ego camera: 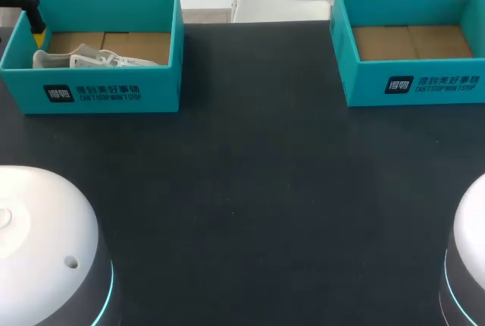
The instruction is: Take the shoe out of the shoebox, open the shoe tongue, remove and reinsert the insole, then place the shoe into the shoebox
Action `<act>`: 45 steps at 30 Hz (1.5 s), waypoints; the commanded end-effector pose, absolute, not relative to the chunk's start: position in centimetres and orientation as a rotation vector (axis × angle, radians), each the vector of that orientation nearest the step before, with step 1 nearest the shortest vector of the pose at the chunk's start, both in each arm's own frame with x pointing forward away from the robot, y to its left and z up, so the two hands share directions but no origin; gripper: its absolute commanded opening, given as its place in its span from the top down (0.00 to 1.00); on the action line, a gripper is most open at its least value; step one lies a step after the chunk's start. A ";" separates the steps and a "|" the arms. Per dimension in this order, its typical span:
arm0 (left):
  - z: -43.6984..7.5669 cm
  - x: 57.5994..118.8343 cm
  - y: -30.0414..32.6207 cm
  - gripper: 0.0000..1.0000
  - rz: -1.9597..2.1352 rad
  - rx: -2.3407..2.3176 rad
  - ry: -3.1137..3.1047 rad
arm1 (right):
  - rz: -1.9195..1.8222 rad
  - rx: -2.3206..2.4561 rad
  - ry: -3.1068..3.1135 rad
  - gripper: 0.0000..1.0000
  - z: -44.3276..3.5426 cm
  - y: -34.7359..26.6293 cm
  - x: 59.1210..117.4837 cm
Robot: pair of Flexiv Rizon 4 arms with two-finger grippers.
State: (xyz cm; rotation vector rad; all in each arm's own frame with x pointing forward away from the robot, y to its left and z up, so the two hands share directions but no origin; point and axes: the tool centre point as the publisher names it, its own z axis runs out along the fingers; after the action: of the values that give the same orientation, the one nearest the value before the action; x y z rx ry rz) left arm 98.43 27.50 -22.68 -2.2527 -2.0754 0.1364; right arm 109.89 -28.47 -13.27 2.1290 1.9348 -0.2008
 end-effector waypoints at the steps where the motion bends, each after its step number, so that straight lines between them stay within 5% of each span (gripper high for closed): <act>1: -22.7 98.3 27.5 0.00 0.132 -2.255 -2.076 | -0.076 2.050 1.894 1.00 -12.3 -28.2 107.3; 10: -22.7 98.3 27.5 0.00 0.132 -2.255 -2.076 | -0.076 2.050 1.894 1.00 -12.3 -28.2 107.3; 24: -22.7 98.3 27.5 0.00 0.132 -2.255 -2.076 | -0.458 1.907 1.952 1.00 -15.0 -18.6 97.0; 45: -22.7 98.3 27.5 0.00 0.132 -2.255 -2.076 | -0.293 2.024 1.657 1.00 -18.4 -3.2 83.5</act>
State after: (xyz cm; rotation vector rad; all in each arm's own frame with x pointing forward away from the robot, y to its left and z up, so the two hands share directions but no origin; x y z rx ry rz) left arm 98.43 27.51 -22.68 -2.2526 -2.0755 0.1363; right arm 86.03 -5.02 -16.98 2.1297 1.6987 -0.3699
